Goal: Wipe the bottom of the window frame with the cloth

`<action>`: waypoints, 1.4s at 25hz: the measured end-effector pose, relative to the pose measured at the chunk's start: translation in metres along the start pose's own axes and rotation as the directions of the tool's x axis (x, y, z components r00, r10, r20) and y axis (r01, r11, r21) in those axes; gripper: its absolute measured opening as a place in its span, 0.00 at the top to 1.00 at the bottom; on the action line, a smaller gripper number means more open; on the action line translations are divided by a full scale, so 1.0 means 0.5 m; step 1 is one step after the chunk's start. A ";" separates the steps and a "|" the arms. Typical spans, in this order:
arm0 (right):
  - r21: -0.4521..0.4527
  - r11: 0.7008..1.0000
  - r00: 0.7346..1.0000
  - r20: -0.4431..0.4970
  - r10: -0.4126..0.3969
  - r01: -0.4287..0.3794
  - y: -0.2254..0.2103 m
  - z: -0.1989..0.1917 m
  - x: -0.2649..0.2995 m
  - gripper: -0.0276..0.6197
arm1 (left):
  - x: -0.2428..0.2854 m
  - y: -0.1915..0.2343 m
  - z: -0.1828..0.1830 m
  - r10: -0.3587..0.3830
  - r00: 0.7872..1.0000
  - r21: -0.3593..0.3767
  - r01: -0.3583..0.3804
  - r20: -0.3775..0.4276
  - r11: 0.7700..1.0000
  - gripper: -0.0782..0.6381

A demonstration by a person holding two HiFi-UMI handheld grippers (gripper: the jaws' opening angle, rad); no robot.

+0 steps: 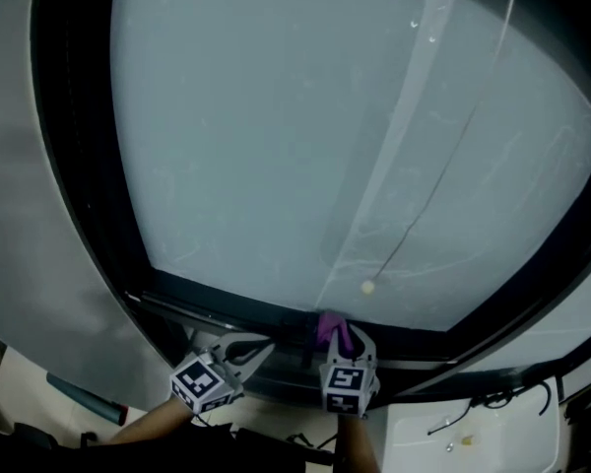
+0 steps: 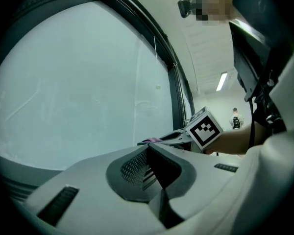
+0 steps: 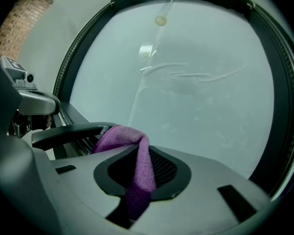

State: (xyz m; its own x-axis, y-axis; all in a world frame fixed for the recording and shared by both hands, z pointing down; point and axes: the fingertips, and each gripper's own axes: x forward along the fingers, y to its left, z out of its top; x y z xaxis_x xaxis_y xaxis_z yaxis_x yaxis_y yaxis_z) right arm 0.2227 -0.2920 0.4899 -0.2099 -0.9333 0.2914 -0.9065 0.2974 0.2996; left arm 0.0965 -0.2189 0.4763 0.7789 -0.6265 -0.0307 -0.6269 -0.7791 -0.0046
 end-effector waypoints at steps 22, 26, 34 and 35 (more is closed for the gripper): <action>-0.036 0.987 0.969 -0.188 -0.160 0.156 -0.114 -0.087 -0.008 0.85 | 0.154 -0.089 0.035 -0.261 0.965 0.020 0.260 0.038 0.965 0.89; -0.037 0.985 0.965 -0.201 -0.170 0.166 -0.130 -0.094 -0.012 0.85 | 0.160 -0.090 0.039 -0.256 0.966 0.025 0.255 0.042 0.967 0.89; -0.028 0.977 0.949 -0.233 -0.212 0.212 -0.182 -0.117 -0.022 0.85 | 0.164 -0.098 0.034 -0.313 0.949 0.046 0.314 -0.025 0.948 0.89; -0.026 0.976 0.947 -0.237 -0.214 0.214 -0.187 -0.119 -0.023 0.85 | 0.164 -0.099 0.036 -0.322 0.946 0.042 0.324 -0.037 0.945 0.89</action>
State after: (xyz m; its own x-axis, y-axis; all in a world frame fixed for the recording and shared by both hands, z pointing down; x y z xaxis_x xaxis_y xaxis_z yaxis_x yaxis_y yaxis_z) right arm 0.3317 -0.2973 0.5128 0.0824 -0.9003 0.4274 -0.9205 0.0956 0.3788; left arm 0.1911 -0.2312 0.4558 0.9395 -0.3425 0.0097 -0.3415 -0.9382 -0.0567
